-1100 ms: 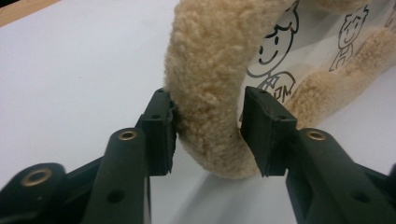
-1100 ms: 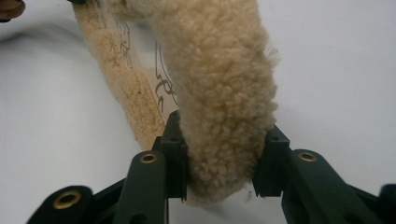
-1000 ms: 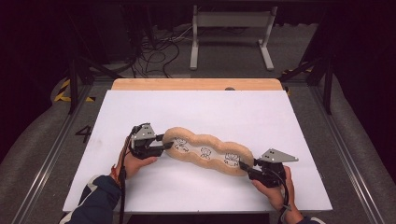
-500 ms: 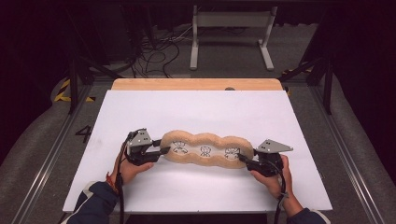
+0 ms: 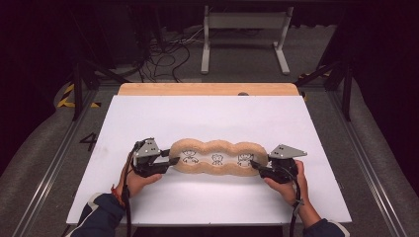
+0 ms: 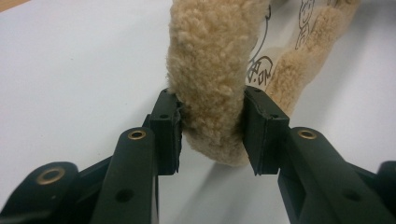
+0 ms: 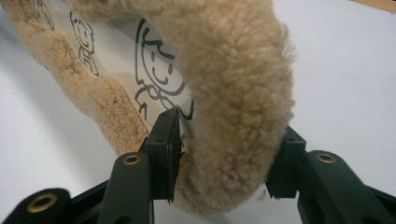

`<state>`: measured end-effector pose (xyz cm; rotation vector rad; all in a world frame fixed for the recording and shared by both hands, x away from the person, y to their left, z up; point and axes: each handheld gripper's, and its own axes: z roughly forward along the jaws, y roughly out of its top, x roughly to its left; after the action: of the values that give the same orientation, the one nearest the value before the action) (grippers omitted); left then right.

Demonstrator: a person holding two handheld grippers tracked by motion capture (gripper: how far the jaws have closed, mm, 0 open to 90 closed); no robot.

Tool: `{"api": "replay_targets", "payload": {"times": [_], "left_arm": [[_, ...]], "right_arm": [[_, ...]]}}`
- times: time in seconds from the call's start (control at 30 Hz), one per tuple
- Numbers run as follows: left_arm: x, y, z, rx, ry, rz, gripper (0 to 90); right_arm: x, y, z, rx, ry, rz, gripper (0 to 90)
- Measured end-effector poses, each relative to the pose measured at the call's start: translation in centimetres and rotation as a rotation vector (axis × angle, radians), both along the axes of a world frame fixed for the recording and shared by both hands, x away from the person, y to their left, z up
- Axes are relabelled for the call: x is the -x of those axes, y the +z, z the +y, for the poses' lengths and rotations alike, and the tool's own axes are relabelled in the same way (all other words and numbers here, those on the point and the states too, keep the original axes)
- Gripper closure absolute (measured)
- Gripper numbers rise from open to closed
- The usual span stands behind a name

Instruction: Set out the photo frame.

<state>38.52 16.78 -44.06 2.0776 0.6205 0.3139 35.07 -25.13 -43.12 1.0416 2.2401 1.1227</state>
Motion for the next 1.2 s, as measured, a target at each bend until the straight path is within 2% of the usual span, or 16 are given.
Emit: {"api": "replay_targets", "payload": {"times": [0.53, 0.67, 0.87, 1.13, 1.2], "left_arm": [[0.3, 0.0, -0.1, -0.012, -0.005, -0.016, 60.4], [0.5, 0.1, -0.2, -0.026, -0.006, -0.033, 60.3], [0.8, 0.2, -0.2, -0.049, -0.009, -0.057, 59.2], [1.1, 0.4, -0.1, -0.05, -0.005, -0.07, 55.6], [1.2, 0.5, 0.1, -0.048, -0.005, -0.071, 54.4]], "right_arm": [[-0.2, 0.1, 0.3, 0.025, -0.008, 0.001, 49.6], [-0.1, 0.2, 0.3, 0.039, -0.008, -0.011, 49.1], [0.2, 0.7, 0.0, 0.035, -0.014, -0.032, 46.3], [0.5, 0.9, -0.2, 0.04, -0.012, -0.04, 44.4], [0.5, 1.0, -0.1, 0.059, -0.018, -0.042, 44.4]]}}
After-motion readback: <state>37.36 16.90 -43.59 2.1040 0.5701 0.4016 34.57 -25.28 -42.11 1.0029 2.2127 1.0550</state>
